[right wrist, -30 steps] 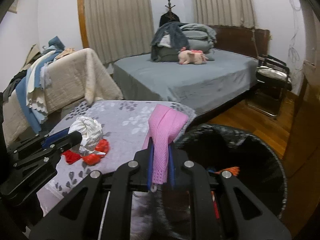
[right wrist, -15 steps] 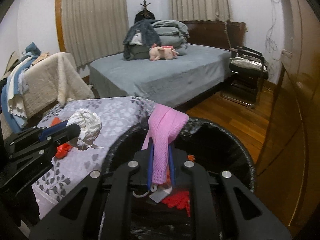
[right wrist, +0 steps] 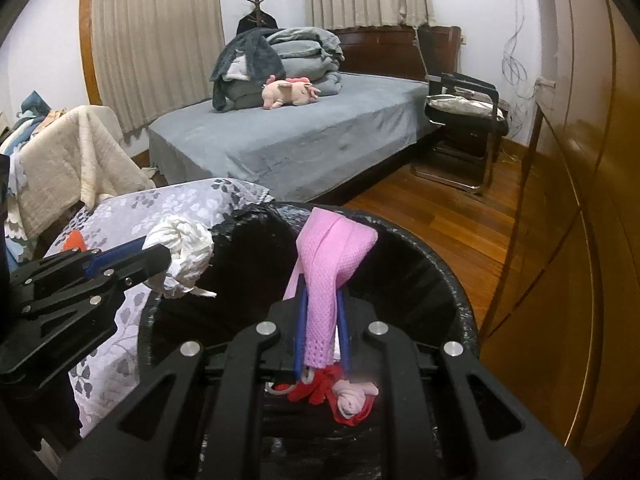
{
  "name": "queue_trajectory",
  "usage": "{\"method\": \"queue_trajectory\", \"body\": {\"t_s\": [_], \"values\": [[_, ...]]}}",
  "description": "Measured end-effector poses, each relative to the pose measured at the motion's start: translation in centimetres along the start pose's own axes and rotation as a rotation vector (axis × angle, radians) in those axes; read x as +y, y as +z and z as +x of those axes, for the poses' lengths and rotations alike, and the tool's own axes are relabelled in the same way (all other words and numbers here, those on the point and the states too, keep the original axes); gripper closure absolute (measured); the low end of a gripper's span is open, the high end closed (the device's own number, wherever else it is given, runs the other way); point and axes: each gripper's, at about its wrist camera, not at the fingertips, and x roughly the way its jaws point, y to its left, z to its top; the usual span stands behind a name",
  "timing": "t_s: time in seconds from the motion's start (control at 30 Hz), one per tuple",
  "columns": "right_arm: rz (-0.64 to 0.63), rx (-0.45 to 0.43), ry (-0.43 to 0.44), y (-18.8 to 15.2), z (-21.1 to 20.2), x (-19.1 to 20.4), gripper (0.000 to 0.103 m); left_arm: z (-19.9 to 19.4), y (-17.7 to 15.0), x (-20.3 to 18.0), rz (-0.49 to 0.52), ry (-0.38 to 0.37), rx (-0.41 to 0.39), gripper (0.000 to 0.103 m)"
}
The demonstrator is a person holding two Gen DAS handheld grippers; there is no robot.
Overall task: Collect trash
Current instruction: 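Carry the pink mask and white bag over the black bin and release both, then move both tools back over the remaining items on the table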
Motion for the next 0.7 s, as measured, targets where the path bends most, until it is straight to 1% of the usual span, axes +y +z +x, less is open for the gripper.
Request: {"method": "queue_trajectory", "body": {"t_s": [0.03,0.1,0.13,0.17,0.2,0.27,0.3,0.37,0.43,0.47,0.6,0.67,0.7], "values": [[0.003,0.002,-0.006,-0.1,0.1,-0.2,0.087,0.3,0.0,-0.1,-0.002,-0.002,0.004,0.083],[0.001,0.01,-0.013,-0.2,0.4,-0.4,0.082,0.6,0.0,-0.1,-0.012,-0.02,0.012,0.081],[0.001,0.015,-0.017,-0.3,0.5,-0.6,0.074,0.7,0.0,0.0,-0.015,-0.024,0.017,0.075],[0.002,0.021,-0.02,-0.4,0.6,-0.7,0.068,0.8,-0.1,0.1,-0.018,-0.022,0.019,0.071],[0.003,0.024,-0.023,-0.5,0.7,-0.7,0.065,0.8,-0.1,0.1,-0.02,-0.021,0.018,0.066],[0.006,0.024,-0.03,-0.7,0.7,-0.9,0.053,0.7,-0.1,0.3,-0.025,-0.016,0.02,0.061],[0.007,0.024,-0.032,-0.7,0.6,-1.0,0.05,0.6,-0.1,0.5,-0.03,-0.012,0.019,0.058],[0.009,0.024,-0.035,-0.8,0.6,-1.1,0.033,0.2,-0.1,0.9,-0.036,0.002,0.014,0.051],[-0.002,0.021,-0.035,-0.9,0.5,-0.9,0.028,-0.4,-0.2,1.6,-0.048,0.031,0.002,0.037],[-0.007,0.021,-0.037,-0.9,0.5,-0.7,0.026,-0.7,-0.2,1.9,-0.055,0.039,-0.005,0.036],[-0.002,0.005,-0.031,-0.7,-0.1,-0.2,0.021,-2.2,-0.4,3.6,-0.074,0.077,-0.016,0.028],[-0.004,-0.017,-0.034,-0.4,-0.6,0.3,0.012,-3.1,-0.7,4.4,-0.083,0.094,-0.026,0.024],[-0.004,-0.027,-0.027,-0.2,-0.8,0.7,0.011,-3.6,-0.8,4.9,-0.088,0.108,-0.03,0.022]]}}
